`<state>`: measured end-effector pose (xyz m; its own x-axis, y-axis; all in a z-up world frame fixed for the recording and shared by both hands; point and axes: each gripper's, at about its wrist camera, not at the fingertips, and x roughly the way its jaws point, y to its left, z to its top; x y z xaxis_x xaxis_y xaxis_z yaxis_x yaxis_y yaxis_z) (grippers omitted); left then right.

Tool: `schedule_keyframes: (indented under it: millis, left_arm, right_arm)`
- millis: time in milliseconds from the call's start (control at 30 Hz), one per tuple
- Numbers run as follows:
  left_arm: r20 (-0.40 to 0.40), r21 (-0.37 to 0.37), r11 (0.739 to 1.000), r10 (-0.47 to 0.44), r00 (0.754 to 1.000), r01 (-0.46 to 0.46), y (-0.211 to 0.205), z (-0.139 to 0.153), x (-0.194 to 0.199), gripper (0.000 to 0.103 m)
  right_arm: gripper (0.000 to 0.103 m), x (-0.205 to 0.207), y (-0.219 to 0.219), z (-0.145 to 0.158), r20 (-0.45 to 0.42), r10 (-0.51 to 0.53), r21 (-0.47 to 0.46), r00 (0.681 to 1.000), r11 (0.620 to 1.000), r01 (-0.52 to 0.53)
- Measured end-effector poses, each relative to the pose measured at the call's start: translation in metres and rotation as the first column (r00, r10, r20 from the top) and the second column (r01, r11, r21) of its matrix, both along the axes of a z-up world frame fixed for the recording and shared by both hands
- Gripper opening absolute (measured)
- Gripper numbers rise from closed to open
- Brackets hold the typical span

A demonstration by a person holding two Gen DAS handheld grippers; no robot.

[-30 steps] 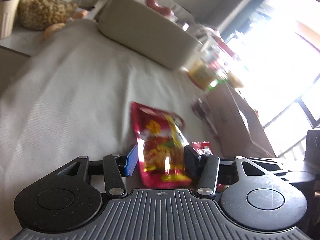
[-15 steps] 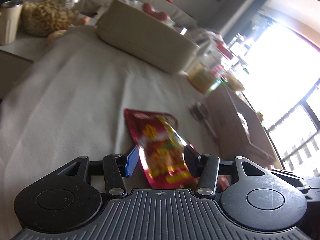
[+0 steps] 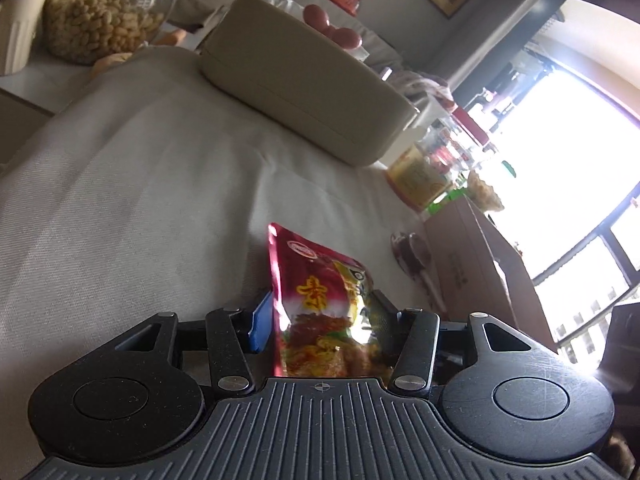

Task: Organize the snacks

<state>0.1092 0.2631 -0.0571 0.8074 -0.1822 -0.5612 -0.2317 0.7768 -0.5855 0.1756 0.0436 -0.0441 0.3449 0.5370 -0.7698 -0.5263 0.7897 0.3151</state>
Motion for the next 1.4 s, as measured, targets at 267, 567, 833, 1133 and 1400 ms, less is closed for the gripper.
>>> schedule_keyframes:
  millis: [267, 567, 833, 1133, 1400]
  left_arm:
    - [0.048, -0.005, 0.998, -0.057, 0.997, 0.057, -0.014, 0.037, -0.033, 0.054]
    - [-0.014, 0.065, 0.996, -0.063, 0.998, 0.064, -0.026, 0.027, -0.003, 0.055]
    - [-0.027, 0.044, 0.998, -0.041, 0.999, 0.042, -0.017, 0.006, 0.013, 0.055]
    - [0.031, 0.042, 0.994, -0.104, 0.994, 0.103, -0.035, 0.032, 0.007, 0.053]
    - [-0.059, 0.196, 0.969, -0.144, 0.988, 0.153, -0.064, 0.03, 0.04, 0.053]
  right_arm:
    - [0.036, -0.027, 0.01, 0.003, -0.02, 0.096, 0.041, 0.995, 0.995, -0.095]
    - [0.036, -0.039, -0.011, 0.012, 0.017, 0.061, 0.056, 0.998, 0.997, -0.062]
    - [0.036, -0.021, -0.029, 0.009, 0.101, -0.056, -0.001, 0.993, 0.998, 0.056]
    - [0.037, -0.013, -0.027, -0.002, 0.06, -0.039, 0.01, 0.997, 0.999, 0.038]
    - [0.037, -0.02, -0.038, -0.003, 0.054, -0.044, 0.027, 0.998, 0.999, 0.043]
